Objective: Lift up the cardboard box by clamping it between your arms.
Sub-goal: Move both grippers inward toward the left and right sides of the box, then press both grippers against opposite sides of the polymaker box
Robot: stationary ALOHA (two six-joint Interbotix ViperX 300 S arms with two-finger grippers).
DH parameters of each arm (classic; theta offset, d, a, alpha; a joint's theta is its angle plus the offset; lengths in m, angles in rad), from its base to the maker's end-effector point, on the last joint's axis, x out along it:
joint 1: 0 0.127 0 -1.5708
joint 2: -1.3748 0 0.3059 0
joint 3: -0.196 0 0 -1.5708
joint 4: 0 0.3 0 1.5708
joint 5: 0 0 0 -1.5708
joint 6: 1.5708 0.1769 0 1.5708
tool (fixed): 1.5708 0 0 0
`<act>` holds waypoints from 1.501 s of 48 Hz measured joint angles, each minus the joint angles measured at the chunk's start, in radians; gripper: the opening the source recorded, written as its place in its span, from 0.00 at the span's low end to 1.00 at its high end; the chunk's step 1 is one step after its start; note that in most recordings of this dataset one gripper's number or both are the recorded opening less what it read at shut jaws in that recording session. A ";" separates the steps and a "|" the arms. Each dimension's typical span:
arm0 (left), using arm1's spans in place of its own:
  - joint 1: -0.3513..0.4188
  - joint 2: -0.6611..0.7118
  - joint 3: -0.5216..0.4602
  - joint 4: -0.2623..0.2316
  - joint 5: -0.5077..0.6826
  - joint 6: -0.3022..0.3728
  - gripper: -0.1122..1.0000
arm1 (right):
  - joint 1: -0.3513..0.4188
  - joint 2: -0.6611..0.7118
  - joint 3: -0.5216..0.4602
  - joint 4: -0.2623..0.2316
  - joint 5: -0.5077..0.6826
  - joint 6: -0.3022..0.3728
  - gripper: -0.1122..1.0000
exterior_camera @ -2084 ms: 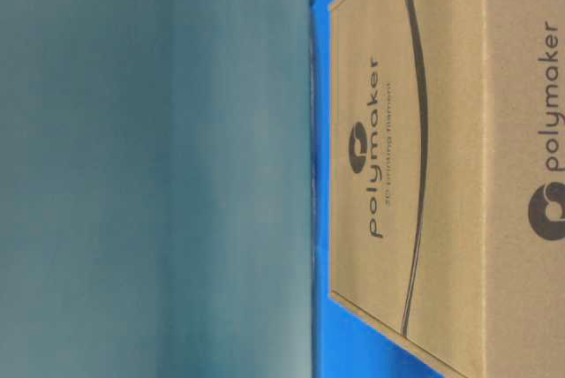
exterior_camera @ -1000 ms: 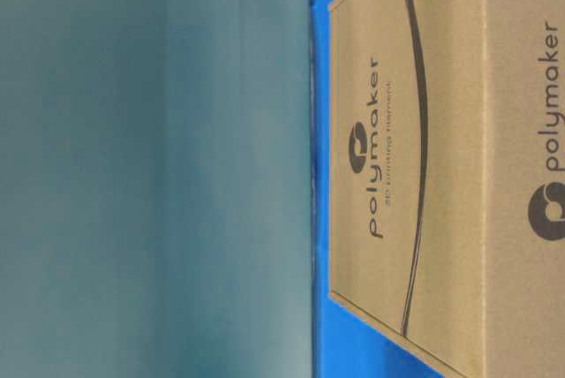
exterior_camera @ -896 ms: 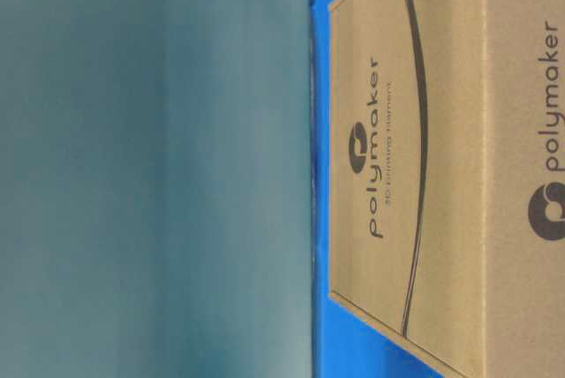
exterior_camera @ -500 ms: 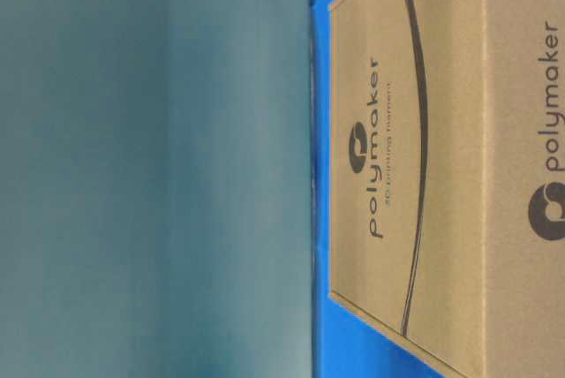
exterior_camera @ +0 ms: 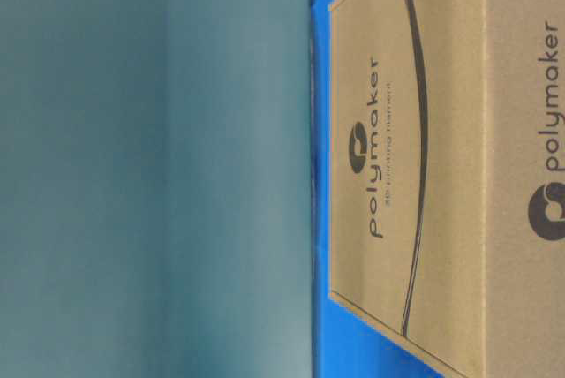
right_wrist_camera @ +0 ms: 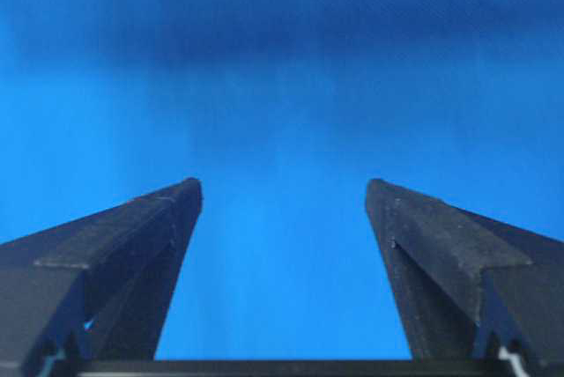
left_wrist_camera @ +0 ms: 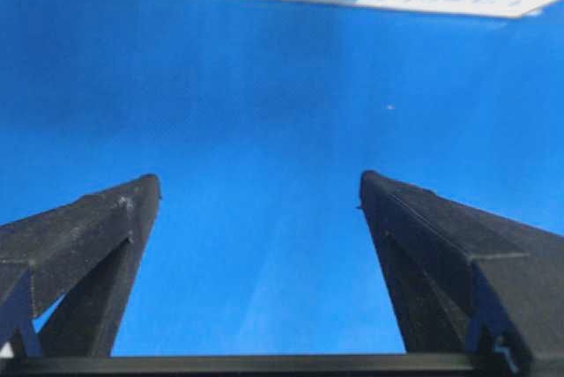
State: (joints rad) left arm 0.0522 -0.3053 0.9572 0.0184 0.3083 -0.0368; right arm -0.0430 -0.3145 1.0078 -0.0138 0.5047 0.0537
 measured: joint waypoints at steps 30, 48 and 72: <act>0.009 0.247 -0.169 0.000 -0.043 0.035 0.90 | -0.008 0.259 -0.141 0.000 -0.140 -0.011 0.99; 0.012 0.298 -0.221 0.002 -0.034 0.091 0.90 | -0.012 0.313 -0.170 -0.006 -0.241 -0.023 0.99; 0.014 0.301 -0.241 0.008 -0.006 0.092 0.90 | -0.012 0.324 -0.184 -0.008 -0.210 -0.026 0.99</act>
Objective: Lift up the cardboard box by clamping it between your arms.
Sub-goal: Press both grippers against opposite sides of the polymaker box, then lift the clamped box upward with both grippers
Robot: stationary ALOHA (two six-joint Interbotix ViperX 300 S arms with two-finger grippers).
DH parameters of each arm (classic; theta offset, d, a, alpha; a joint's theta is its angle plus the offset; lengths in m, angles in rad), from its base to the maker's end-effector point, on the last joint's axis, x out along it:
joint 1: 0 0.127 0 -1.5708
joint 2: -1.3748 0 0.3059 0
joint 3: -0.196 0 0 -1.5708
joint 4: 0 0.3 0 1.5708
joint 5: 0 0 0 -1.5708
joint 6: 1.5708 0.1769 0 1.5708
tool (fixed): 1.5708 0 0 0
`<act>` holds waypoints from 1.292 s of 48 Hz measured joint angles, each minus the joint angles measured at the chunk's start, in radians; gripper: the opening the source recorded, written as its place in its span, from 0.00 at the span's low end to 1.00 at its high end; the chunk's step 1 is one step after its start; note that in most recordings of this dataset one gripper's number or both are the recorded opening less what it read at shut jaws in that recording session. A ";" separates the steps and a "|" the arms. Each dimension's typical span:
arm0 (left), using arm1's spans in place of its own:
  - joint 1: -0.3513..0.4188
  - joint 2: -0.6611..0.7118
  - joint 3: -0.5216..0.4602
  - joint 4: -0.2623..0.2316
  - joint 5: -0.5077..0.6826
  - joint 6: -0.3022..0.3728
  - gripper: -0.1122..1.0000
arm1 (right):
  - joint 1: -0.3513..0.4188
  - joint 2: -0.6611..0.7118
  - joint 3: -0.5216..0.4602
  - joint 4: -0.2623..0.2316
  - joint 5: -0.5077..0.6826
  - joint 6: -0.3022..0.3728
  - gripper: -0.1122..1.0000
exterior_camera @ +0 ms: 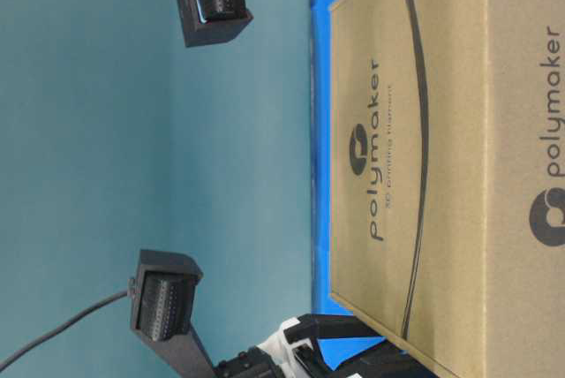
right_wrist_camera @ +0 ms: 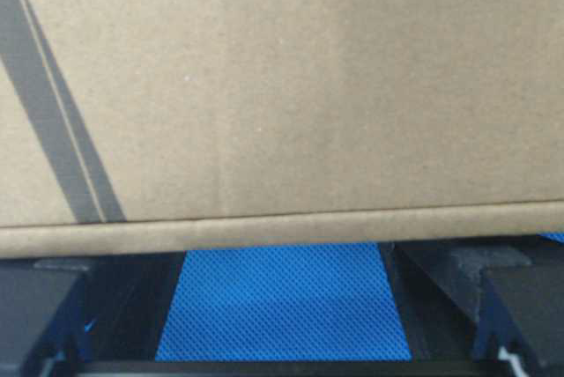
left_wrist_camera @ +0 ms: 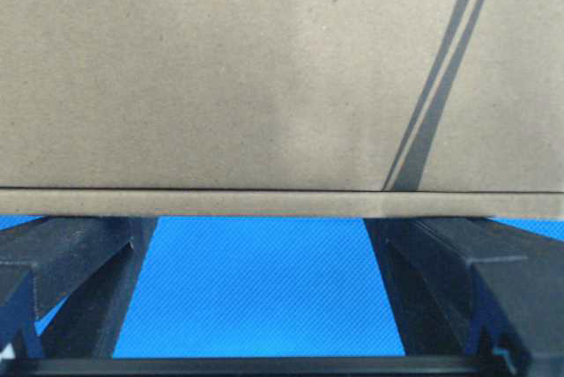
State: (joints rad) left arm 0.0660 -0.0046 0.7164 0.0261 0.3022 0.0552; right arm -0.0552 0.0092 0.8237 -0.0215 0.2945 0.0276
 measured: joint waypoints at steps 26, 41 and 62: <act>0.005 -0.155 -0.115 0.002 0.262 0.008 0.90 | 0.002 -0.163 -0.158 0.000 0.380 -0.005 0.99; -0.008 -0.236 -0.256 0.002 0.482 0.008 0.89 | 0.012 -0.249 -0.291 0.000 0.598 -0.005 0.99; -0.012 -0.270 -0.497 0.006 0.738 0.032 0.89 | 0.017 -0.298 -0.535 0.006 0.879 -0.006 0.99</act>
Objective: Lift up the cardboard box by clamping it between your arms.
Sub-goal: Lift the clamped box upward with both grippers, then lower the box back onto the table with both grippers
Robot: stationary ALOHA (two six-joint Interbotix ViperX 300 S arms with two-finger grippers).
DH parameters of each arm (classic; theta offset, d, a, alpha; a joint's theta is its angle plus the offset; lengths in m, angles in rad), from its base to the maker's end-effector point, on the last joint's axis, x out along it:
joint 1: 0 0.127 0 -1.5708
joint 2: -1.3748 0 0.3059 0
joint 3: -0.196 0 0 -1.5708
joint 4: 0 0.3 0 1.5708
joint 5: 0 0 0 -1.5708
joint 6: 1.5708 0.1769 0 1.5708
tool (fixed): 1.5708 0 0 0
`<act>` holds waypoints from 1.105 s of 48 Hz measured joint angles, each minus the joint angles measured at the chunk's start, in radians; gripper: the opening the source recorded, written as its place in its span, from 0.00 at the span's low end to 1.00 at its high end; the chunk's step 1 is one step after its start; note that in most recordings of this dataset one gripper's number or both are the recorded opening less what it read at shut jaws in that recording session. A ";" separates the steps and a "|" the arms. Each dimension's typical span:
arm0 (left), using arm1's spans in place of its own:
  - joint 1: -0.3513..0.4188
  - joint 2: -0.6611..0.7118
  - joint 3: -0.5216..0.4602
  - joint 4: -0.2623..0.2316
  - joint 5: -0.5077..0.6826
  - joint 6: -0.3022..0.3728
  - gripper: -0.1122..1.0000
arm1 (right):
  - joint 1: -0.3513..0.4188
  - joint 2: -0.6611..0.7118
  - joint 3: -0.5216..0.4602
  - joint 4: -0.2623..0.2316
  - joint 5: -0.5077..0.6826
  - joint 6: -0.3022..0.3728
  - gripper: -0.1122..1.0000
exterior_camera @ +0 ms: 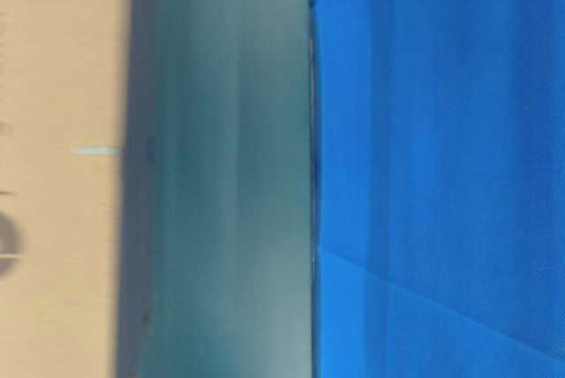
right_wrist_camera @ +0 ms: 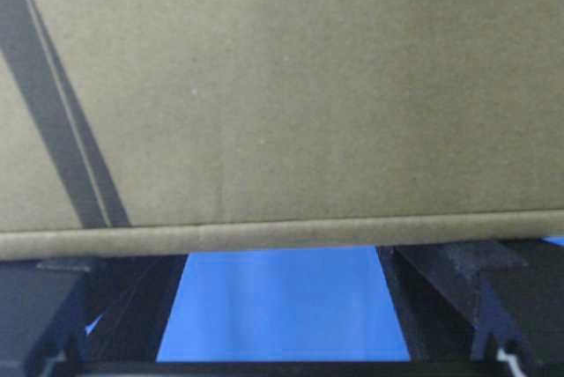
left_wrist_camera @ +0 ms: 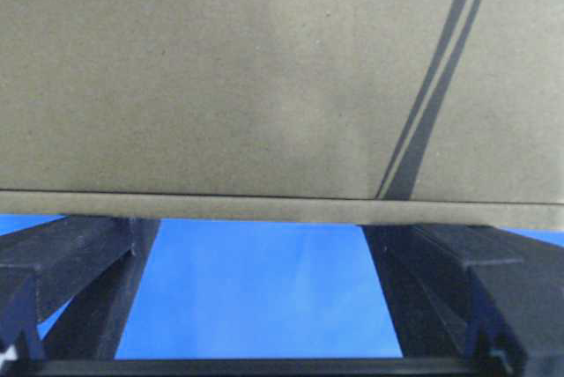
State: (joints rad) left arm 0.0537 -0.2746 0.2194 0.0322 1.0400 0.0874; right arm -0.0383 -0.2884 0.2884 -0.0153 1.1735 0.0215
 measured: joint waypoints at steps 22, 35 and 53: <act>-0.002 0.026 -0.086 0.002 0.066 0.005 0.89 | 0.000 -0.006 -0.074 0.002 0.077 -0.002 0.99; -0.002 0.026 -0.087 0.002 0.066 0.005 0.89 | 0.000 -0.008 -0.071 0.002 0.077 -0.002 0.99; 0.003 0.061 0.031 0.003 -0.035 0.018 0.89 | 0.000 -0.005 0.074 -0.025 -0.028 -0.003 0.99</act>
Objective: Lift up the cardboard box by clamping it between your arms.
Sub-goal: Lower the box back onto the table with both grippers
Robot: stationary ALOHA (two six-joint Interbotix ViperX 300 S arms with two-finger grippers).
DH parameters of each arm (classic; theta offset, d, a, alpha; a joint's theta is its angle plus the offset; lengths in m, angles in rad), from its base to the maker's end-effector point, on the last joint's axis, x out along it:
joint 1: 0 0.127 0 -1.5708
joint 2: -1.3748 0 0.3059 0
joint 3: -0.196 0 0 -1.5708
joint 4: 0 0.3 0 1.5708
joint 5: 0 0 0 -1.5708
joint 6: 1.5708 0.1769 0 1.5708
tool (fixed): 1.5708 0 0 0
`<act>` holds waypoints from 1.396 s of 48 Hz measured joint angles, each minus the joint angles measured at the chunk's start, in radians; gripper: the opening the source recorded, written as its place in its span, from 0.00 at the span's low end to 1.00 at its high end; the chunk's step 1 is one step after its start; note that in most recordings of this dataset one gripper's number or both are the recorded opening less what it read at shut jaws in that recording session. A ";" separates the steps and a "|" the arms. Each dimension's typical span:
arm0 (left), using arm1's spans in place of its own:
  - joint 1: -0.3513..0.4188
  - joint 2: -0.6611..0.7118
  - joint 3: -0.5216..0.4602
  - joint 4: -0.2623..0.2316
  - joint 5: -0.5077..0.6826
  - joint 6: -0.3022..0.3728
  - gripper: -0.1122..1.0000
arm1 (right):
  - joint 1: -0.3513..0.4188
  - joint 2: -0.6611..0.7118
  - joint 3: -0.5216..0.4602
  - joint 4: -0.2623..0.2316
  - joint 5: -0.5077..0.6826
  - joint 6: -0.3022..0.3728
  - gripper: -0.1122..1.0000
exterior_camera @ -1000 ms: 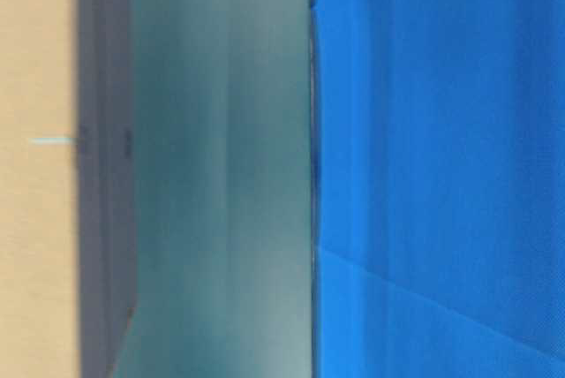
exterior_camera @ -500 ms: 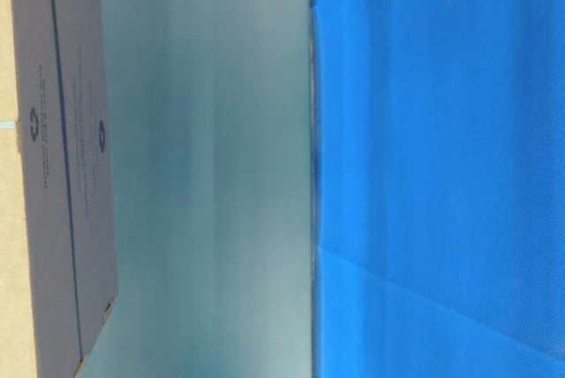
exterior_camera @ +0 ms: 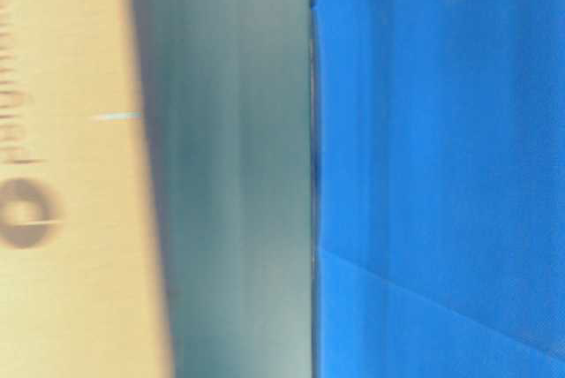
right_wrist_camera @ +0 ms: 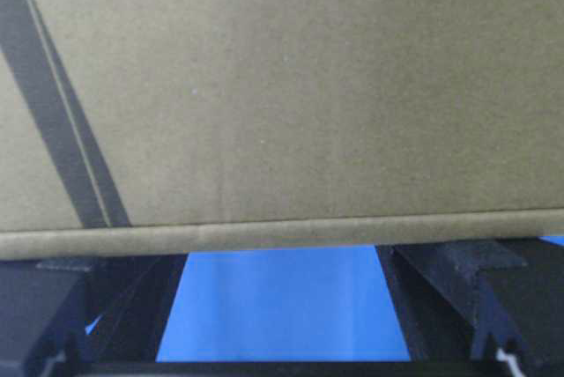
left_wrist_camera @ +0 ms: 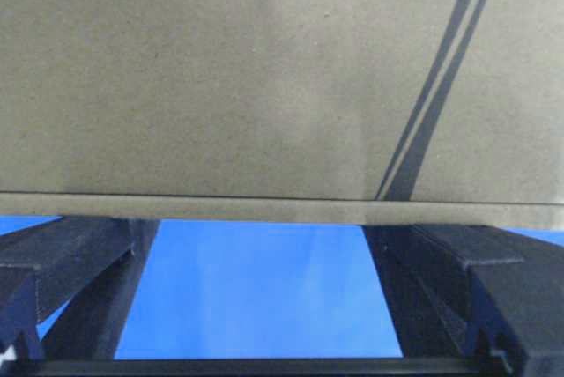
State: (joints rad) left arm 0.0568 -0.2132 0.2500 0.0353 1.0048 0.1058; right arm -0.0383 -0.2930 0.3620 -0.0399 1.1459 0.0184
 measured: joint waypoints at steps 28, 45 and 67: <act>0.005 0.114 0.196 0.000 -0.265 -0.006 0.89 | -0.012 0.069 0.314 -0.029 -0.434 0.000 0.99; 0.012 0.215 0.267 0.000 -0.373 -0.009 0.89 | -0.021 0.216 0.348 -0.057 -0.571 0.000 0.99; 0.011 0.258 0.311 0.000 -0.451 -0.023 0.89 | -0.018 0.305 0.364 -0.061 -0.638 0.002 0.99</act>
State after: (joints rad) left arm 0.0675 0.0445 0.5614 0.0353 0.5538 0.0828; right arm -0.0568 0.0123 0.7256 -0.1012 0.5077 0.0199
